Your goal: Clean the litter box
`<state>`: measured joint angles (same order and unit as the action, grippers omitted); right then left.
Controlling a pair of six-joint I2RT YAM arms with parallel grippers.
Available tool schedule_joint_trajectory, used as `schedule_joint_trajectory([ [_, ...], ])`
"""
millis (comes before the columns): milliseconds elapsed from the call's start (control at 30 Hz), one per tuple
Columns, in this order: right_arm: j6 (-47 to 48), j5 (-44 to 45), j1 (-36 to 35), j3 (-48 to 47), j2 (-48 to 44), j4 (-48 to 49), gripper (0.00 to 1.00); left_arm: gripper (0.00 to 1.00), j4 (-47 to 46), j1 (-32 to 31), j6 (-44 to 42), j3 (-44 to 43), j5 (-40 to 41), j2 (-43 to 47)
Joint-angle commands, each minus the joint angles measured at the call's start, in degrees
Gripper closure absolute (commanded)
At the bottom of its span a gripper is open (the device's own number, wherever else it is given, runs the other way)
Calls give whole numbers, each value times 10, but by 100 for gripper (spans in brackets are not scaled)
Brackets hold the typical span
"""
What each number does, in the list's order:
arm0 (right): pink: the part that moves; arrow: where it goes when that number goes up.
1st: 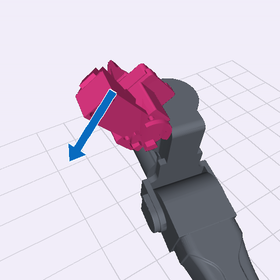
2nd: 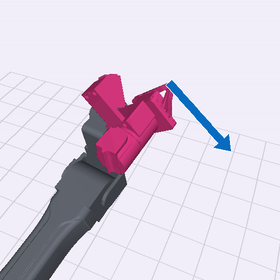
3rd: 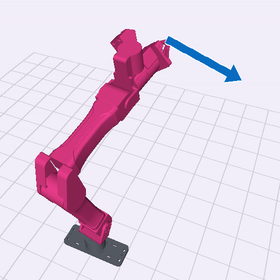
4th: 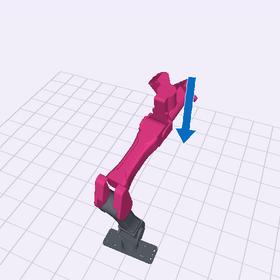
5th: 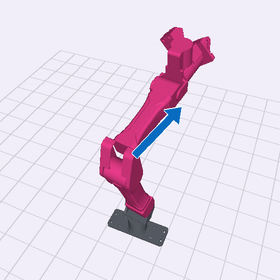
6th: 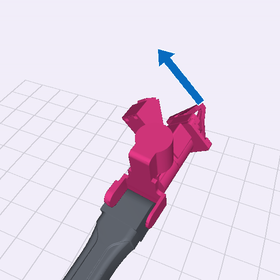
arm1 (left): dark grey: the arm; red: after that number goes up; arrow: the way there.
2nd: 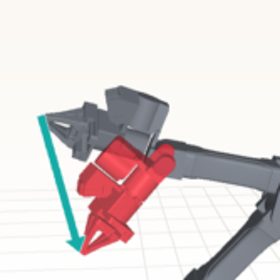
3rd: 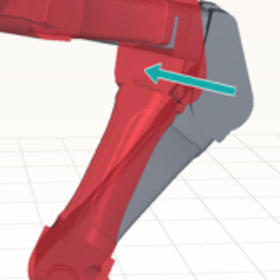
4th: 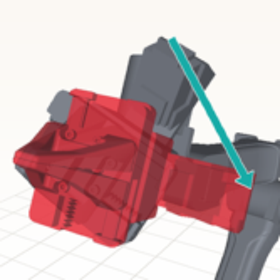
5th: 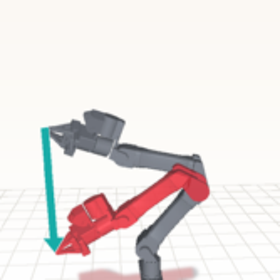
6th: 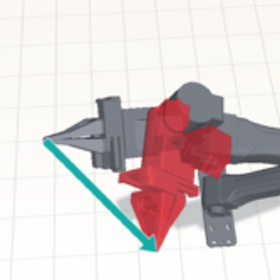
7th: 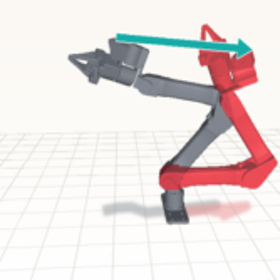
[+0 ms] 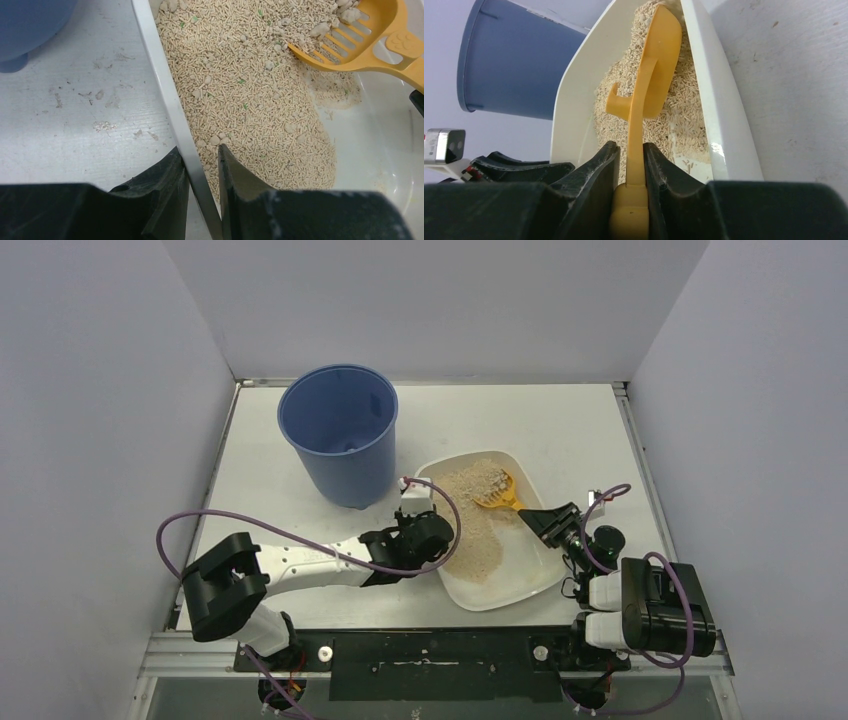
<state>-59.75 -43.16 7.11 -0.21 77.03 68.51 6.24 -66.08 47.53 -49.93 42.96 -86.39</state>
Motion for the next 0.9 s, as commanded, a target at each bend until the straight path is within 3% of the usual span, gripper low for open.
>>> schedule_joint_trajectory([
  [0, 3, -27, 12, 71, -13, 52, 100, 100, -1, 6, -28, 1, -12, 33],
  [400, -9, -58, 34, 94, -206, -106, 100, 100, -10, 41, -7, 13, -30, 15],
  [533, -28, -77, 38, 100, -211, -102, 100, 100, -6, 51, -4, 13, -41, 10],
  [867, -99, -111, 38, 100, -243, -60, 100, 58, 3, 58, -19, 0, -52, 0],
])
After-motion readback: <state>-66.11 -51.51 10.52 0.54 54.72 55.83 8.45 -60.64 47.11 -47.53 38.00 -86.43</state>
